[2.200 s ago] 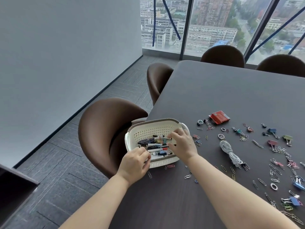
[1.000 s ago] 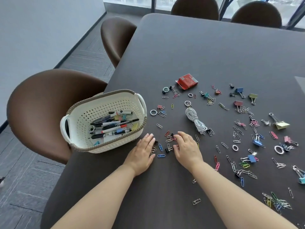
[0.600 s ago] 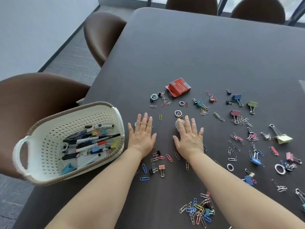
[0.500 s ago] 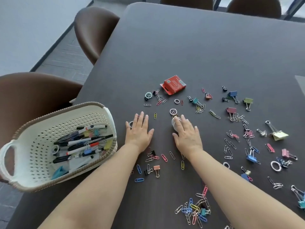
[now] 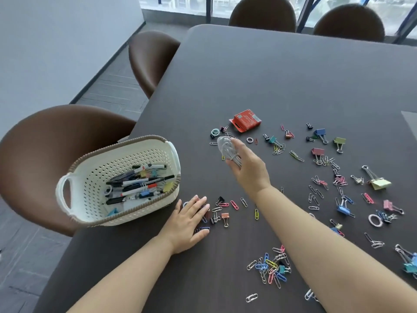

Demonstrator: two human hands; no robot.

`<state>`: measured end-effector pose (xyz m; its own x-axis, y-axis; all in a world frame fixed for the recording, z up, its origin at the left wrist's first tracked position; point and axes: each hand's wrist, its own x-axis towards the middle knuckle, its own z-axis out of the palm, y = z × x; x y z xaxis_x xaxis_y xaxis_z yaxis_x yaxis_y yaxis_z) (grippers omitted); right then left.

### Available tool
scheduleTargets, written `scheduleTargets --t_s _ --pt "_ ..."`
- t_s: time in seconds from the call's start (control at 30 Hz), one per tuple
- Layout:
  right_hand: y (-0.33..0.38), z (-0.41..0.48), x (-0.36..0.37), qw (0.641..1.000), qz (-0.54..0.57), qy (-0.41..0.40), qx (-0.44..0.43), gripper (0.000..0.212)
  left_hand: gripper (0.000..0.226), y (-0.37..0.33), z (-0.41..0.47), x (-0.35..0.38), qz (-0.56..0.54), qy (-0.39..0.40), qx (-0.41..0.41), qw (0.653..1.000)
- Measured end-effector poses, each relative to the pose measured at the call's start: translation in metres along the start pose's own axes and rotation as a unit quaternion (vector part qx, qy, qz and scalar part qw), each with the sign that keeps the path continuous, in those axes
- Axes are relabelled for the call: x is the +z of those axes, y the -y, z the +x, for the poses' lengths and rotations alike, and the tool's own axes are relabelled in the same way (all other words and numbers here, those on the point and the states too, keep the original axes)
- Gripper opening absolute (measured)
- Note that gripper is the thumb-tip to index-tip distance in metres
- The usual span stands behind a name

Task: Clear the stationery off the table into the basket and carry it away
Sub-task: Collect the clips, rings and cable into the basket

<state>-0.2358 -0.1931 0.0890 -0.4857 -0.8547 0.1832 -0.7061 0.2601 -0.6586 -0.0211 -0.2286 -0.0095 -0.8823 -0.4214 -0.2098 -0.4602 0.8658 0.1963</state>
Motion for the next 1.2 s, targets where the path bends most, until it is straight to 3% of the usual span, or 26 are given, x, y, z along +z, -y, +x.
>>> scheduleTargets --t_s 0.2,0.4,0.5,0.67,0.77,0.87,0.97,1.1,1.2 --pt "0.077 0.026 0.014 0.989 0.060 0.087 -0.101 0.053 0.059 0.022 -0.049 0.006 0.041 0.025 -0.039 0.998" --pt "0.125 0.013 0.061 0.959 0.016 0.201 -0.198 0.040 0.054 0.030 -0.090 0.016 -0.015 0.016 -0.094 0.995" --pt "0.127 0.008 0.077 0.962 -0.030 0.189 -0.196 0.035 0.055 0.031 -0.097 0.014 -0.015 0.010 -0.131 0.991" --pt "0.106 -0.007 0.071 0.976 -0.014 0.096 -0.195 0.028 0.086 0.027 -0.095 0.008 -0.057 0.016 -0.118 0.991" --pt "0.072 -0.022 0.054 0.989 -0.017 0.046 -0.141 0.030 0.090 0.021 -0.086 0.008 -0.034 0.028 -0.122 0.991" --pt "0.014 -0.050 0.035 0.994 -0.086 0.055 -0.026 0.040 0.095 0.011 -0.068 0.008 0.007 0.043 -0.114 0.993" --pt "-0.041 -0.087 0.018 0.971 -0.196 0.112 0.078 0.062 0.105 -0.002 -0.041 0.007 0.016 0.050 -0.095 0.994" --pt "-0.077 -0.129 0.008 0.930 -0.293 0.174 0.139 0.095 0.109 -0.024 -0.006 0.009 0.033 0.036 -0.074 0.996" --pt "-0.091 -0.139 0.009 0.916 -0.295 0.181 0.201 0.107 0.095 -0.036 0.014 0.013 0.036 0.022 -0.067 0.997"
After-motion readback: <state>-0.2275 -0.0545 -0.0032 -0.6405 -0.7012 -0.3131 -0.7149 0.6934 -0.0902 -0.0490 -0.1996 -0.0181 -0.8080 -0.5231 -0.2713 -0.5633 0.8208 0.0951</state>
